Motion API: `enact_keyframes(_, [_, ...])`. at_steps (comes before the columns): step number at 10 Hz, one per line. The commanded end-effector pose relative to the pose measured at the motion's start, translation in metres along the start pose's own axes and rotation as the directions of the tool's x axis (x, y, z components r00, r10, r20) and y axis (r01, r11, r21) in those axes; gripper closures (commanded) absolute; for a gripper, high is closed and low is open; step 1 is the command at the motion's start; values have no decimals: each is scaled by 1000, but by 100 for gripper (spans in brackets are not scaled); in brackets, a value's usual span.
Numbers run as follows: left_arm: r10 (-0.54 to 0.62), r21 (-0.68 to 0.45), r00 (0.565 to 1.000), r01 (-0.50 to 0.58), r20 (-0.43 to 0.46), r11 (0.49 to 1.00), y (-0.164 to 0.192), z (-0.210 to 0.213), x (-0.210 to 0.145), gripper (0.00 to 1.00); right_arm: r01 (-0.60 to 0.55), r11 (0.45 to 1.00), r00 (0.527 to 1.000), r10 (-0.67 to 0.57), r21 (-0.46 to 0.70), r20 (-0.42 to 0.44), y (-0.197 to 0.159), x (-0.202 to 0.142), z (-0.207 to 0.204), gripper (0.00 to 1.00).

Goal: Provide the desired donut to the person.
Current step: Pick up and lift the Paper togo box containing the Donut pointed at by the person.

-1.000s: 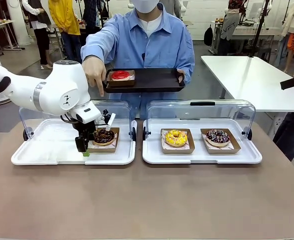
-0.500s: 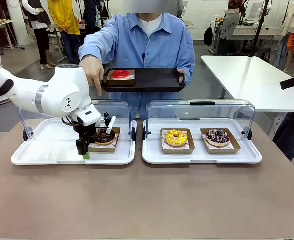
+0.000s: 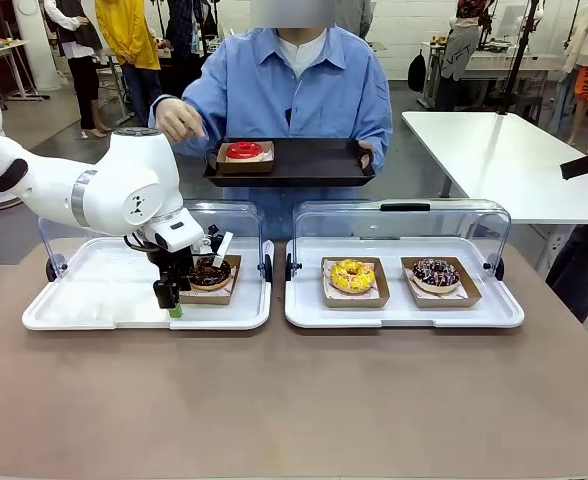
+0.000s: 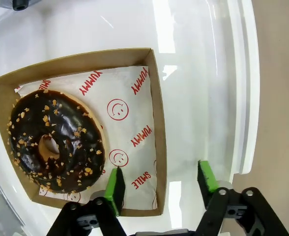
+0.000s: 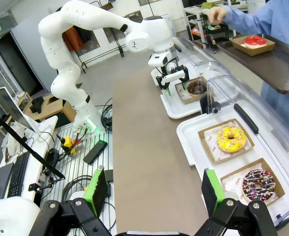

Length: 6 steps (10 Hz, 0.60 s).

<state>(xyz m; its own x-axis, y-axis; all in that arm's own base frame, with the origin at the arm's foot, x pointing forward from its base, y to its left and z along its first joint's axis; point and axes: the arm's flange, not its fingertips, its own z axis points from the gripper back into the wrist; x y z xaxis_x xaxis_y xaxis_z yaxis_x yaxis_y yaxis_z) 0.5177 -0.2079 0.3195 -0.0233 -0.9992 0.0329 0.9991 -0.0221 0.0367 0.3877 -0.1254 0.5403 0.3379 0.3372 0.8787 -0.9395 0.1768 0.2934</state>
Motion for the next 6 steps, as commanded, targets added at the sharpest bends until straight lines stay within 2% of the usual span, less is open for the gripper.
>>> enact_keyframes(1, [-16,13,1000,16,15,1000,2,6,-2,64,-3,1000,1000,3,7,8,0,-1,0,0])
enact_keyframes(2, [-17,16,1000,17,16,1000,3,9,-2,100,-3,1000,1000,3,7,8,0,-1,0,0])
enact_keyframes(6, [-18,24,1000,17,18,1000,2,17,-2,100,-3,1000,1000,3,7,8,0,-1,0,0])
